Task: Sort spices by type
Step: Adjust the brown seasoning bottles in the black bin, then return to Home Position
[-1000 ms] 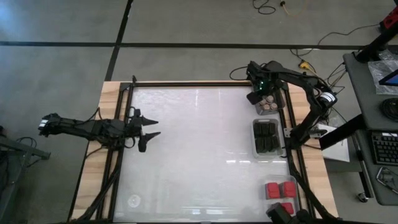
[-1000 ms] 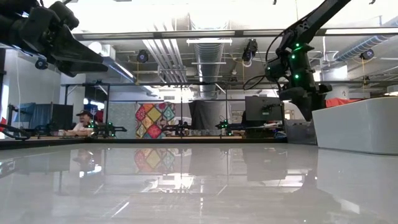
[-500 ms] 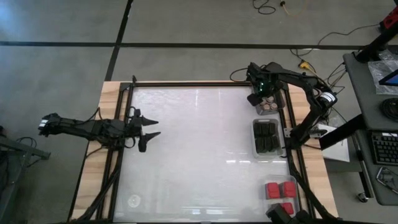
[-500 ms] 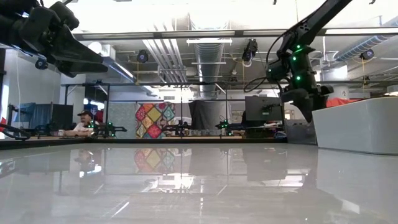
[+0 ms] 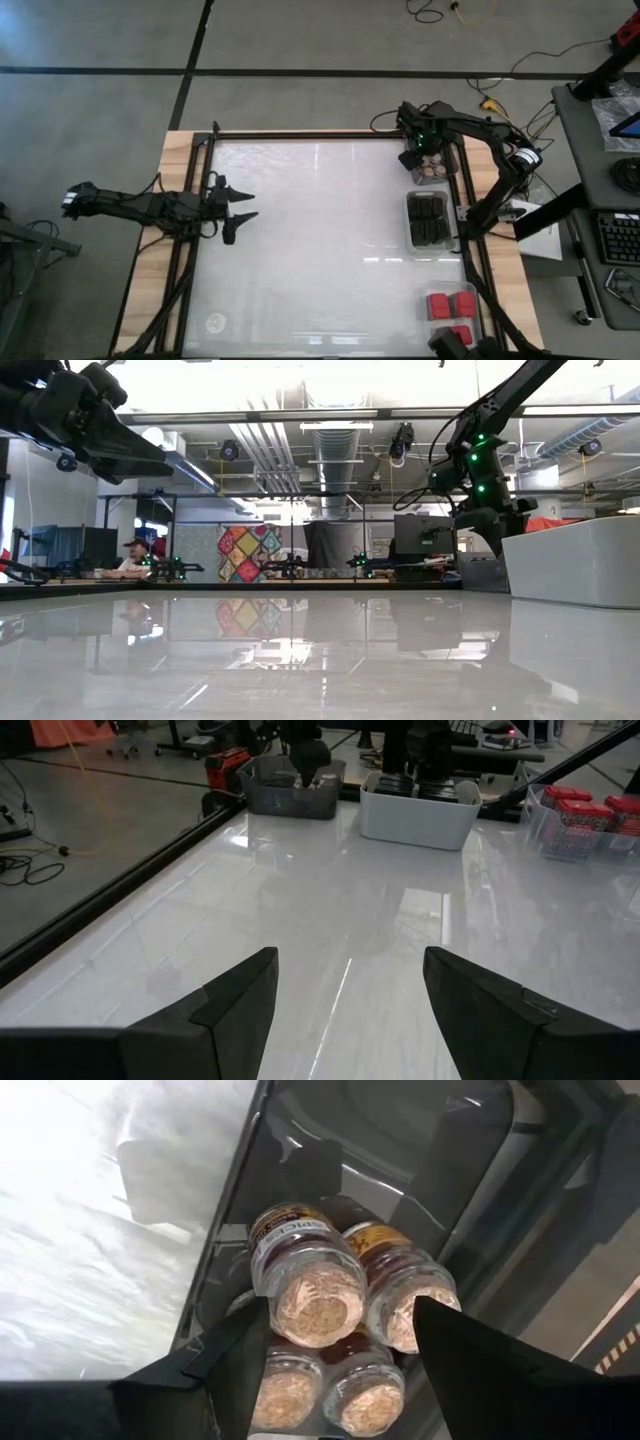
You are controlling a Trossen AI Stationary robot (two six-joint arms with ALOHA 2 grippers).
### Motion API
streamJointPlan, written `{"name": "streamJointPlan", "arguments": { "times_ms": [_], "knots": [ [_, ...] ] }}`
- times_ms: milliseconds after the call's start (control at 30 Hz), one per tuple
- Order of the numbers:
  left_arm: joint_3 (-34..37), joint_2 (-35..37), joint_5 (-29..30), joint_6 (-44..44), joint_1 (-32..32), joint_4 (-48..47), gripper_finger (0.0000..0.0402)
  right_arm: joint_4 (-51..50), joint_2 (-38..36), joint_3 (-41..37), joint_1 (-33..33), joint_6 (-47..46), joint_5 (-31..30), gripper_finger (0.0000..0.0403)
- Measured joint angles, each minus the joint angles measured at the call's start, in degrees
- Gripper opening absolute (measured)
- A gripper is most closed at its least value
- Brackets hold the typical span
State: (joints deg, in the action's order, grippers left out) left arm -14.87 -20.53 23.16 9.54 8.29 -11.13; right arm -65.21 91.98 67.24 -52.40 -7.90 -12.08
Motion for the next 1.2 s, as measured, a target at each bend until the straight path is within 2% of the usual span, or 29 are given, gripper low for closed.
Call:
{"name": "streamJointPlan", "arguments": {
  "times_ms": [333,533,633,767,900,1067,1200],
  "knots": [
    [0.00,0.00,0.02,0.46,-0.02,-0.01,0.0236,-0.90,-3.36,2.10,0.79,-0.01,0.07,0.0263],
    [0.00,0.00,2.00,0.40,-0.02,0.52,0.0236,6.25,-8.72,1.82,5.88,0.27,2.63,0.0268],
    [0.00,0.00,-0.04,0.36,-0.02,2.10,0.0236,16.76,-11.96,-0.83,11.85,1.49,5.41,0.0258],
    [0.00,-0.13,-1.20,-0.65,-0.02,2.76,0.0236,38.56,-16.21,-7.60,23.25,3.21,6.59,0.0238],
    [0.10,-0.11,-1.22,-0.46,-0.02,3.01,0.0236,56.71,-17.09,-14.83,33.93,4.59,6.63,0.0218],
    [2.62,-0.50,-1.27,0.69,-0.02,8.69,0.0236,71.11,-15.77,-20.38,44.51,8.26,6.69,0.0197],
    [7.33,-1.49,-2.10,-0.76,-0.02,19.37,0.0236,73.22,-15.32,-21.16,49.30,9.51,4.31,0.0165]
  ]
}}
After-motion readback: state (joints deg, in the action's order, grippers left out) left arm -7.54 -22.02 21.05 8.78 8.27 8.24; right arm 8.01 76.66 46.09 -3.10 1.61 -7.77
